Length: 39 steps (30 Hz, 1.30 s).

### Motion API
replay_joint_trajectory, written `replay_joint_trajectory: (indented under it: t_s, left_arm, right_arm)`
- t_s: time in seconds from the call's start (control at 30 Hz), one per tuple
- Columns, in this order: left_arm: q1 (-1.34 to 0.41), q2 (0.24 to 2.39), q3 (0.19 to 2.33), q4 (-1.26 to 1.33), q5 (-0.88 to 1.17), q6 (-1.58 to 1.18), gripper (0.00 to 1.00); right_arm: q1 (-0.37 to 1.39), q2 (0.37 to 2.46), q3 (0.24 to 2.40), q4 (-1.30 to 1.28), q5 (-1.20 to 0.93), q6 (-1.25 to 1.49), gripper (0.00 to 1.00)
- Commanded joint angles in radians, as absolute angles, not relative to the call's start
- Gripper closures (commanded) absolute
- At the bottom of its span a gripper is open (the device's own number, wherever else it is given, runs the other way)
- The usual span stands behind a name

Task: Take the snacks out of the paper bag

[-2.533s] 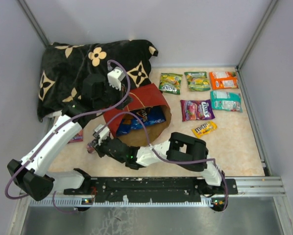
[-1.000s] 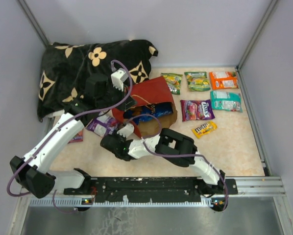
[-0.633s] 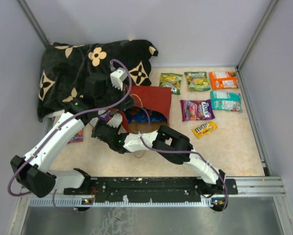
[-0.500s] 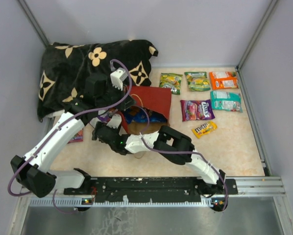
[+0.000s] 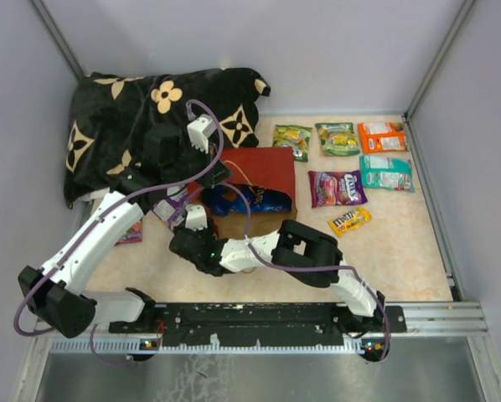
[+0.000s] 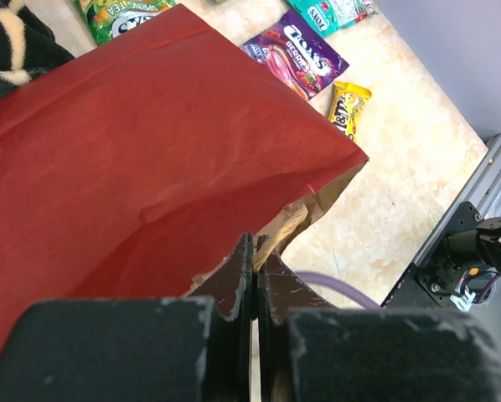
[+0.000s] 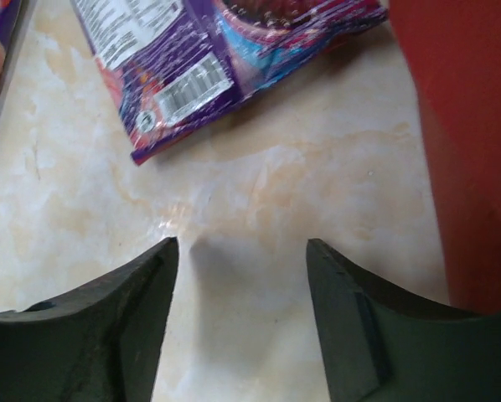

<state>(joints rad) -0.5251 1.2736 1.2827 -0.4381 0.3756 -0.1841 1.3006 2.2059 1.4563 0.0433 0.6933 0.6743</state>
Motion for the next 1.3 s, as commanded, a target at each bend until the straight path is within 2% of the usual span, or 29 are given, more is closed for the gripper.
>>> replay_joint_trajectory:
  t_s: [0.0, 0.13, 0.3, 0.4, 0.5, 0.6, 0.7, 0.77, 0.83, 0.9, 0.97, 1.0, 1.27]
  left_arm:
    - [-0.515, 1.251, 1.297, -0.388, 0.414, -0.197, 1.00]
    - [-0.515, 1.256, 1.295, -0.386, 0.422, -0.200, 1.00]
    - [-0.512, 1.255, 1.296, -0.388, 0.427, -0.199, 1.00]
    - [-0.513, 1.260, 1.295, -0.389, 0.427, -0.199, 1.00]
    - [-0.513, 1.270, 1.296, -0.392, 0.432, -0.199, 1.00]
    - [-0.513, 1.273, 1.298, -0.393, 0.439, -0.201, 1.00]
    - [-0.513, 1.273, 1.301, -0.394, 0.439, -0.200, 1.00]
    - [-0.513, 1.269, 1.299, -0.394, 0.435, -0.198, 1.00]
    - [-0.512, 1.266, 1.298, -0.395, 0.429, -0.196, 1.00]
    - [-0.513, 1.268, 1.297, -0.396, 0.428, -0.195, 1.00]
    - [-0.512, 1.268, 1.298, -0.396, 0.430, -0.195, 1.00]
    - [-0.513, 1.267, 1.298, -0.396, 0.432, -0.195, 1.00]
    - [-0.512, 1.267, 1.298, -0.397, 0.426, -0.189, 1.00]
  right_arm:
    - [1.238, 2.168, 1.419, 0.157, 0.666, 0.703, 0.42]
    - [1.250, 2.180, 1.432, 0.205, 0.666, 0.626, 0.44]
    - [1.311, 2.098, 1.225, 0.510, 0.646, 0.440, 0.44]
    - [1.347, 2.054, 1.105, 0.694, 0.621, 0.301, 0.39]
    - [1.399, 2.023, 1.027, 0.822, 0.619, 0.086, 0.29]
    - [1.451, 2.037, 1.047, 0.802, 0.662, -0.208, 0.27]
    - [1.472, 2.092, 1.109, 0.723, 0.699, -0.484, 0.18]
    - [1.468, 2.111, 1.158, 0.586, 0.631, -0.608, 0.16]
    - [1.467, 2.093, 1.141, 0.565, 0.548, -0.726, 0.17]
    - [1.479, 2.053, 1.026, 0.739, 0.451, -0.910, 0.16]
    - [1.477, 2.039, 0.909, 0.976, 0.385, -1.084, 0.07]
    - [1.471, 2.048, 0.900, 1.019, 0.389, -1.130, 0.06]
    - [1.354, 2.115, 1.028, 0.845, 0.306, -1.305, 0.07]
